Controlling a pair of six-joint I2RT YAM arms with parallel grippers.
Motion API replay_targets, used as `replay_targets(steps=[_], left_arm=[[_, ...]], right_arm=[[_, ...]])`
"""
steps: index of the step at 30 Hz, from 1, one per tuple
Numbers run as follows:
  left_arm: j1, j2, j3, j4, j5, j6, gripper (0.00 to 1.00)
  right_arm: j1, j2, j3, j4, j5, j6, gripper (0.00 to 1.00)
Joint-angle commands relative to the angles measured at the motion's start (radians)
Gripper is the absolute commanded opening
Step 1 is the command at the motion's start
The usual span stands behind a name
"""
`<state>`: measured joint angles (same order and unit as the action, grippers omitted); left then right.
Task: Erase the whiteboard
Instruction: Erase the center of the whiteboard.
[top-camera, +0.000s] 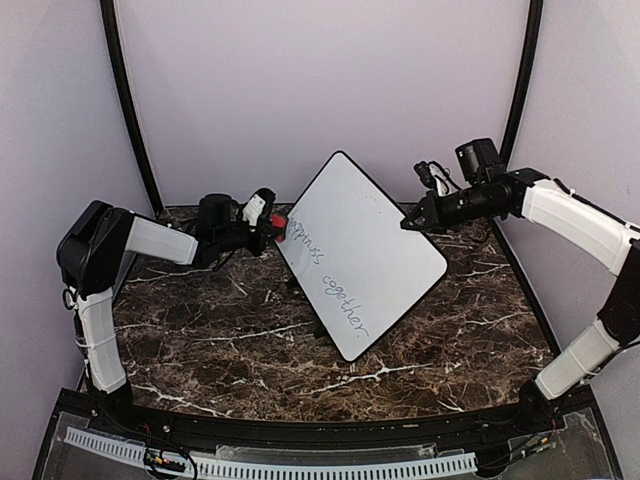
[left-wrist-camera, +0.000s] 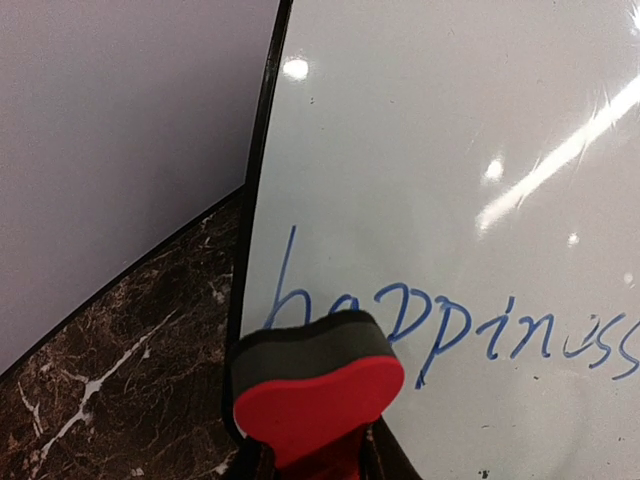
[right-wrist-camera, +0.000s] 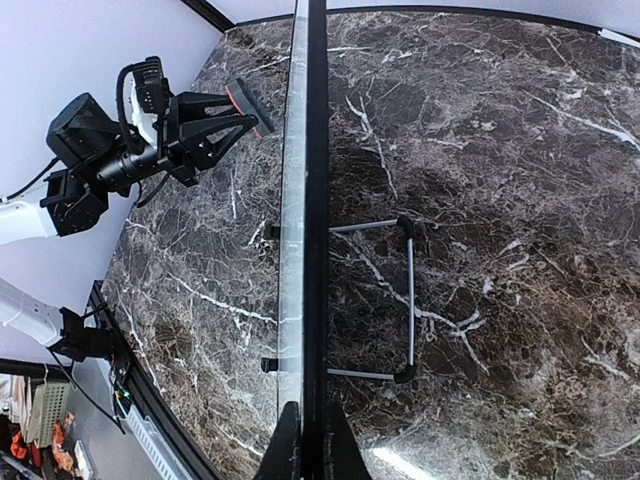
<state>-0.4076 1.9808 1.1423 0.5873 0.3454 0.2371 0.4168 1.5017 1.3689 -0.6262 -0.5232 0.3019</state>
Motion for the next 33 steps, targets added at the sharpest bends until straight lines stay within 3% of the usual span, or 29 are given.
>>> replay_targets(steps=[1, 11, 15, 33], left_arm=[[0.007, -0.040, 0.021, -0.029, 0.039, 0.047, 0.13], [0.005, 0.039, 0.209, -0.146, -0.122, 0.119, 0.14], [0.003, 0.056, 0.214, -0.166, -0.198, 0.178, 0.13], [-0.045, 0.014, 0.195, -0.247, -0.222, 0.248, 0.12]], right_arm=[[0.005, -0.082, -0.074, 0.074, -0.022, -0.045, 0.00], [0.005, -0.122, -0.102, 0.064, -0.035, -0.066, 0.00], [0.004, -0.125, -0.105, 0.066, -0.040, -0.063, 0.00], [0.005, -0.127, -0.089, 0.060, -0.012, -0.058, 0.00]])
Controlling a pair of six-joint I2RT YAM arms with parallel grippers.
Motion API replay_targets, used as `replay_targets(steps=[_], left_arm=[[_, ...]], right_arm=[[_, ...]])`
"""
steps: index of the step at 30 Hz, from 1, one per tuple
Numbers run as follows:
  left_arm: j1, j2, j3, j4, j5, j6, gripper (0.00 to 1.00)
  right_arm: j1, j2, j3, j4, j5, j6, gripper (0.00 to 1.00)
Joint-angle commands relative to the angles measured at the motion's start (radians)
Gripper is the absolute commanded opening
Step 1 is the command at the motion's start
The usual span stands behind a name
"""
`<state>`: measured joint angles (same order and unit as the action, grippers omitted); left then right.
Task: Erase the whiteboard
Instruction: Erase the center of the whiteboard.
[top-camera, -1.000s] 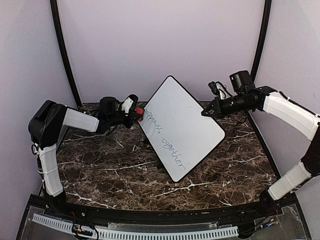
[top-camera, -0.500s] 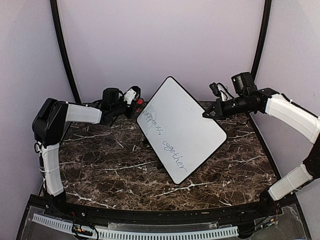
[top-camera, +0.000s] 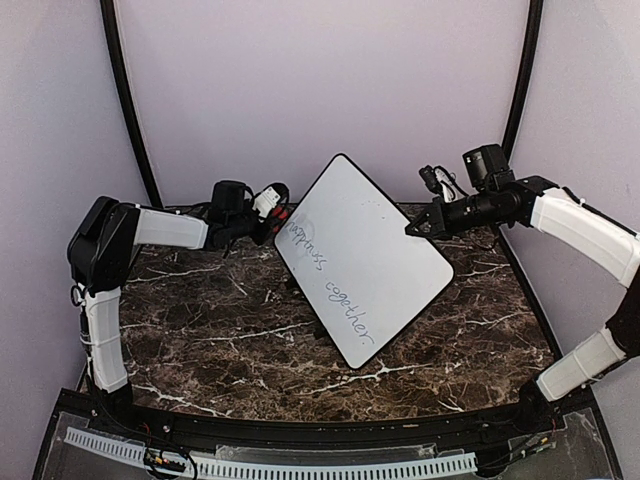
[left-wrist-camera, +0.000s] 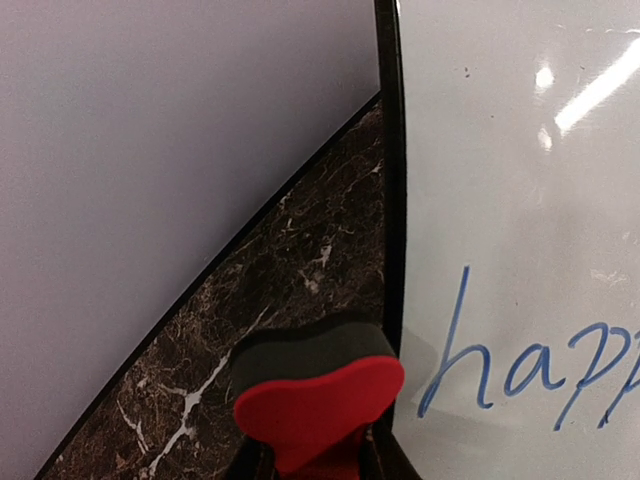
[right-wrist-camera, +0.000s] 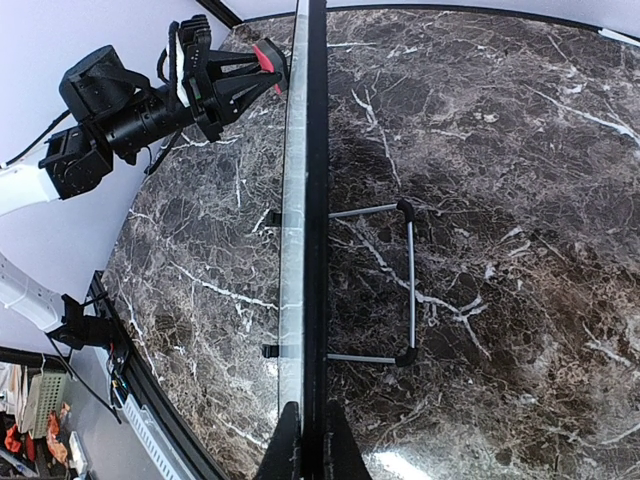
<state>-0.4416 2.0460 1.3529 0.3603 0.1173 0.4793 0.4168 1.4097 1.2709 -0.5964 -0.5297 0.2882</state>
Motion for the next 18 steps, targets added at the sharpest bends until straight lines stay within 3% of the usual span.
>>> replay_targets(steps=[1, 10, 18], left_arm=[[-0.012, -0.051, -0.015, -0.021, 0.008, 0.006, 0.12], [-0.016, -0.074, 0.038, -0.140, 0.027, 0.020, 0.10], [-0.020, -0.129, 0.013, -0.128, -0.039, 0.029, 0.10]], right_arm=[[0.005, -0.035, 0.009, 0.031, -0.007, -0.045, 0.00], [0.005, -0.035, 0.010, 0.028, -0.001, -0.047, 0.00], [0.005, -0.032, 0.005, 0.035, -0.004, -0.049, 0.00]])
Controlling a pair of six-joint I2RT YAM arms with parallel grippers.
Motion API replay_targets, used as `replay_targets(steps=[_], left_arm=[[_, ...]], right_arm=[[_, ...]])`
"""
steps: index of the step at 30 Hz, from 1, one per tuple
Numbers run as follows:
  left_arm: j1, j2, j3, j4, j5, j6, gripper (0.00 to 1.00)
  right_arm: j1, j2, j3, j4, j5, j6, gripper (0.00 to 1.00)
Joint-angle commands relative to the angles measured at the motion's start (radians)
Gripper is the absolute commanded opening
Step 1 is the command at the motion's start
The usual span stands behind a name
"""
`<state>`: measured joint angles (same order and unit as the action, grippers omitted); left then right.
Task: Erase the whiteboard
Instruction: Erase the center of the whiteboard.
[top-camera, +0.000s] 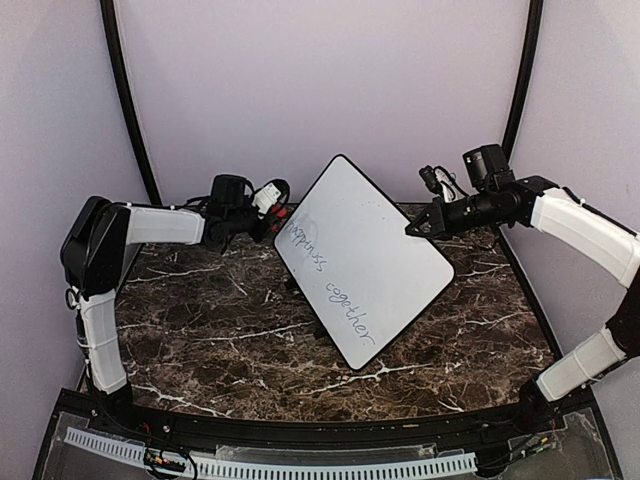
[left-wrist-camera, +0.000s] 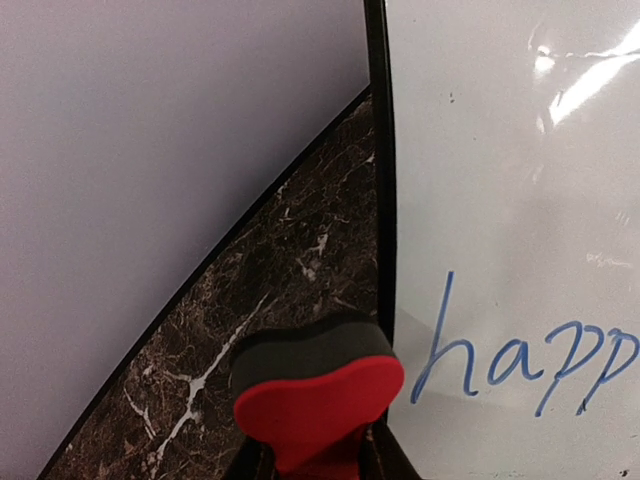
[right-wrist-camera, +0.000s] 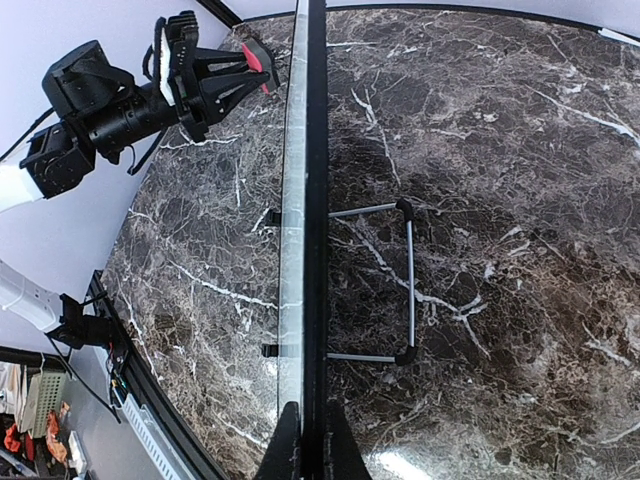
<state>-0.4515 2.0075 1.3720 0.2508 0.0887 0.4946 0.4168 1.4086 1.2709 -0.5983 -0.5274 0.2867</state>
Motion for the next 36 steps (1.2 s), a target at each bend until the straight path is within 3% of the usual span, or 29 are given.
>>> replay_targets(steps=[1, 27, 36], left_arm=[[-0.013, -0.092, -0.006, -0.019, -0.022, 0.018, 0.10], [-0.076, 0.048, 0.128, -0.113, -0.157, 0.083, 0.10], [-0.079, 0.068, 0.123, -0.131, -0.118, 0.078, 0.10]], right_arm=[[0.005, -0.032, 0.004, 0.038, -0.005, -0.047, 0.00], [0.005, -0.056, -0.012, 0.050, -0.006, -0.042, 0.00], [0.005, -0.051, -0.005, 0.047, -0.007, -0.046, 0.00]])
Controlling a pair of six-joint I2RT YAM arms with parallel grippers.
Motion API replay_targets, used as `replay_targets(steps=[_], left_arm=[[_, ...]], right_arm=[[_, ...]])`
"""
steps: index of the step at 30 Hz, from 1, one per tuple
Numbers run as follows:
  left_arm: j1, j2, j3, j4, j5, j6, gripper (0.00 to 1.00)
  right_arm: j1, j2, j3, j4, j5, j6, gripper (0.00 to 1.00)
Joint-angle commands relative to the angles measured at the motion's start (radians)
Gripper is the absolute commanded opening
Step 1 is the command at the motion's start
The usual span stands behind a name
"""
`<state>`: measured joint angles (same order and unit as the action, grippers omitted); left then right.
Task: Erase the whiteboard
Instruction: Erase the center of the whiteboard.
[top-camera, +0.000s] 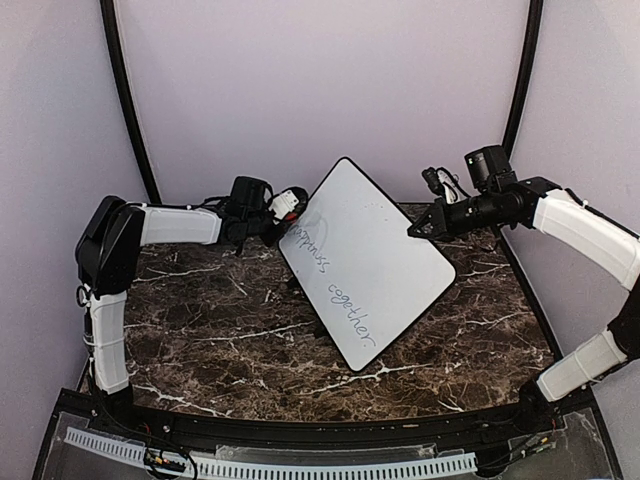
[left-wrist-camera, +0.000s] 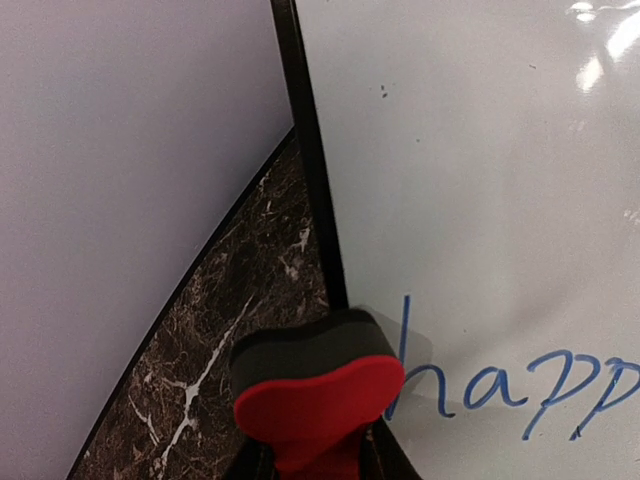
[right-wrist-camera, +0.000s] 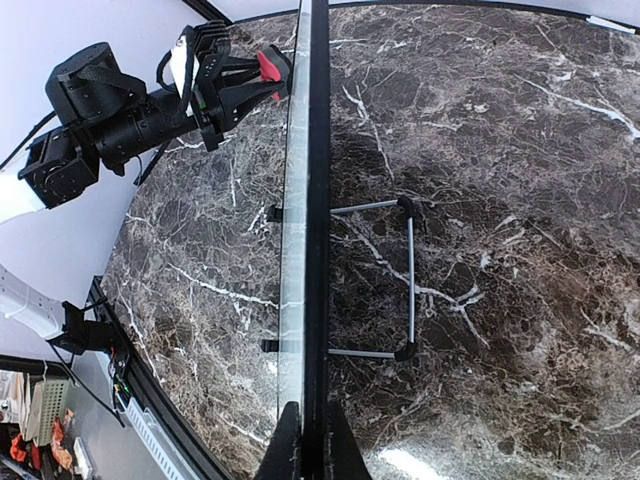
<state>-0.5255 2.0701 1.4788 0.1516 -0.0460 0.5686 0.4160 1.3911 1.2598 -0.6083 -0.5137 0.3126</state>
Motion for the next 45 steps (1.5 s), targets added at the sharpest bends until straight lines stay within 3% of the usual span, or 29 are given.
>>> replay_targets(steps=[1, 21, 26, 31, 39, 45], left_arm=[[-0.005, 0.005, 0.014, -0.029, 0.020, 0.003, 0.10], [-0.068, -0.004, -0.074, 0.050, 0.136, -0.055, 0.08], [-0.069, 0.008, -0.076, 0.089, 0.026, -0.040, 0.08], [-0.027, 0.059, 0.036, 0.063, -0.074, -0.037, 0.07], [-0.004, 0.102, 0.117, 0.018, -0.027, -0.022, 0.07], [-0.022, 0.050, 0.026, 0.077, 0.028, -0.052, 0.07]], right_arm=[[0.006, -0.032, 0.007, 0.056, -0.024, -0.072, 0.00], [0.006, -0.027, 0.009, 0.061, -0.033, -0.075, 0.00], [0.006, -0.025, 0.006, 0.061, -0.035, -0.076, 0.00], [0.007, -0.024, 0.004, 0.063, -0.039, -0.078, 0.00], [0.010, -0.024, 0.007, 0.060, -0.048, -0.079, 0.00], [0.015, -0.022, 0.016, 0.055, -0.039, -0.067, 0.00]])
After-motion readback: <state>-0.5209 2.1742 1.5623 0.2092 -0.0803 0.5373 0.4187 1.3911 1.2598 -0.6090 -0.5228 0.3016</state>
